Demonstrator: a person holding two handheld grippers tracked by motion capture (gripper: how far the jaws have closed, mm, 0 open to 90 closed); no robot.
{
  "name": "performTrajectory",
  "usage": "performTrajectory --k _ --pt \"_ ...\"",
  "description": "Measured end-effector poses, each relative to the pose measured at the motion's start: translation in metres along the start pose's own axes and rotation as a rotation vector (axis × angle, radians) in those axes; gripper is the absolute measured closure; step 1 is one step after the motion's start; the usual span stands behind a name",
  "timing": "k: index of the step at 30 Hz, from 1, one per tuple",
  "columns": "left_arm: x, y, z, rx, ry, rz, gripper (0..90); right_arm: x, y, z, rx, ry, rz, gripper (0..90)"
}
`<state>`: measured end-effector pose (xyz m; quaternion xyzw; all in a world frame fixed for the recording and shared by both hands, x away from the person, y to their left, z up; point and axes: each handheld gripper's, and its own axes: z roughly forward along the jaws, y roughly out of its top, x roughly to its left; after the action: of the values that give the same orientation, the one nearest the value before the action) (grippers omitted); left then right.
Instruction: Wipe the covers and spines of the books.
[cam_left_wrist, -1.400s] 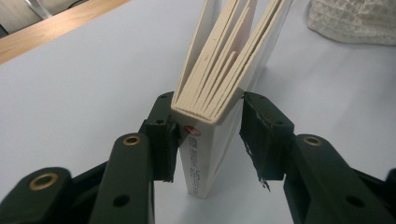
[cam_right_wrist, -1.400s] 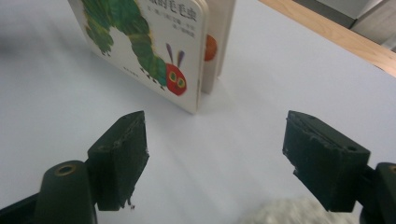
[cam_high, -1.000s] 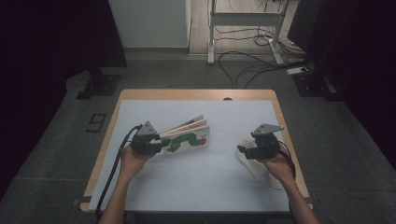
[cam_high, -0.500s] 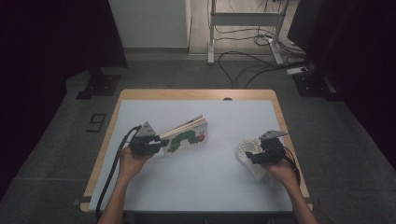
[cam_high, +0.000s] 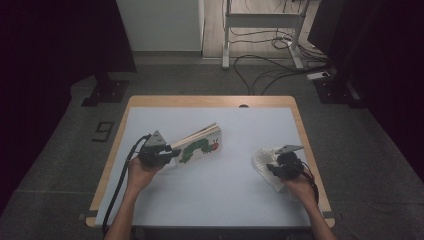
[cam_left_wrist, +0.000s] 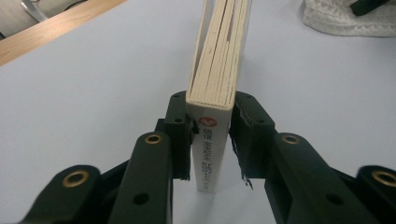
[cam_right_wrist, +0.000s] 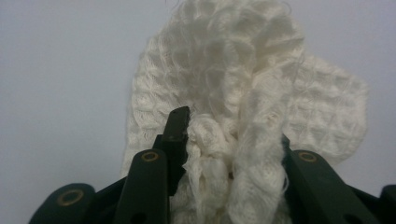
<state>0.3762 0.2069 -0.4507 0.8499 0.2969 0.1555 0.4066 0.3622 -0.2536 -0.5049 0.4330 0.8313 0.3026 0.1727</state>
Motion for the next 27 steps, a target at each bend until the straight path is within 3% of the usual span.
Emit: performTrajectory --k 15,27 --pt "0.0 -0.002 0.002 -0.006 0.012 0.002 69.7 0.003 0.021 -0.039 -0.098 0.033 -0.025 64.3" --pt "0.001 -0.002 0.001 -0.005 0.001 0.006 71.0 0.019 0.045 -0.057 -0.149 0.082 -0.07 64.5"
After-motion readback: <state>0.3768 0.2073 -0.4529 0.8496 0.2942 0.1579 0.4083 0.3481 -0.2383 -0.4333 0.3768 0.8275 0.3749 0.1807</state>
